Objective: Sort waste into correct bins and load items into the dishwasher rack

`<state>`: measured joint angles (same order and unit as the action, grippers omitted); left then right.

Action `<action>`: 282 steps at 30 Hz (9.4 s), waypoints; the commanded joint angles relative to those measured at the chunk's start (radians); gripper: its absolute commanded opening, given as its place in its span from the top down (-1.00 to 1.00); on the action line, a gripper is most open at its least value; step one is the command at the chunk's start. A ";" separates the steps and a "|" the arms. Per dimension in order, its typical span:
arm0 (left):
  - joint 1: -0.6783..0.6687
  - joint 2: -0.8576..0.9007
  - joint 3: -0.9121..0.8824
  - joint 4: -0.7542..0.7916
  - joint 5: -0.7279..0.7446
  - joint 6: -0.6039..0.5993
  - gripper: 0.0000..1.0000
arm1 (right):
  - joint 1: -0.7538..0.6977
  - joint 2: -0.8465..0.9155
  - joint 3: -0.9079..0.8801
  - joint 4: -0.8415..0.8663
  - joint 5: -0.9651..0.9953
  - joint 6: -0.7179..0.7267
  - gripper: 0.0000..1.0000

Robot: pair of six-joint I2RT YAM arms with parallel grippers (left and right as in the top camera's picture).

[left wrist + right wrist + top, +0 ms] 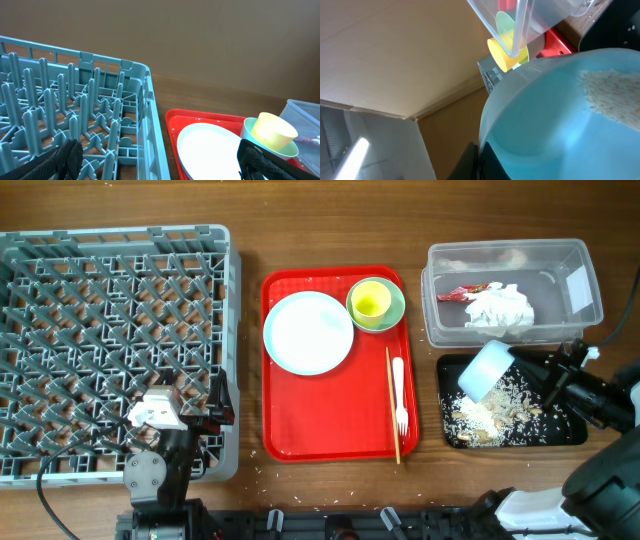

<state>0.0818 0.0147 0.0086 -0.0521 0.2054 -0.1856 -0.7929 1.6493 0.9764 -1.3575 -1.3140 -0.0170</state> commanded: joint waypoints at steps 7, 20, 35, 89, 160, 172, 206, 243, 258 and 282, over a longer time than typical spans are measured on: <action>0.006 -0.006 -0.003 -0.006 -0.006 -0.005 -1.00 | 0.004 0.003 0.000 -0.038 -0.105 -0.109 0.92; 0.006 -0.006 -0.003 -0.006 -0.006 -0.005 -1.00 | 0.018 0.004 0.000 0.028 -0.163 0.048 0.92; 0.006 -0.006 -0.003 -0.006 -0.006 -0.005 -1.00 | -0.003 -0.007 0.000 0.042 -0.121 0.079 0.92; 0.006 -0.006 -0.003 -0.006 -0.006 -0.005 -1.00 | 1.794 -0.008 0.196 0.751 1.560 0.869 0.91; -0.603 1.506 1.343 -0.811 -0.118 -0.233 -0.99 | 1.181 -0.282 0.413 0.361 1.574 0.858 -0.99; -0.630 1.506 1.353 -0.756 0.071 -0.272 -1.00 | 1.181 -0.280 0.413 0.401 1.588 0.838 -0.99; -1.178 1.981 1.352 -0.513 -0.618 -0.591 -0.05 | 0.810 -0.304 0.413 0.306 1.550 0.855 -0.99; -1.178 2.034 1.352 -0.528 -0.570 -0.669 0.92 | 0.810 -0.304 0.413 0.306 1.550 0.856 -1.00; -0.840 1.487 1.353 -0.724 -0.568 -0.057 0.92 | 0.810 -0.304 0.413 0.306 1.550 0.856 -0.99; -0.005 1.748 1.350 -0.652 0.148 0.311 0.92 | 0.810 -0.304 0.413 0.306 1.550 0.856 -0.99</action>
<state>0.0715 1.7000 1.3521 -0.7139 0.3424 0.0971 0.0196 1.3628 1.3781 -1.0504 0.2142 0.8322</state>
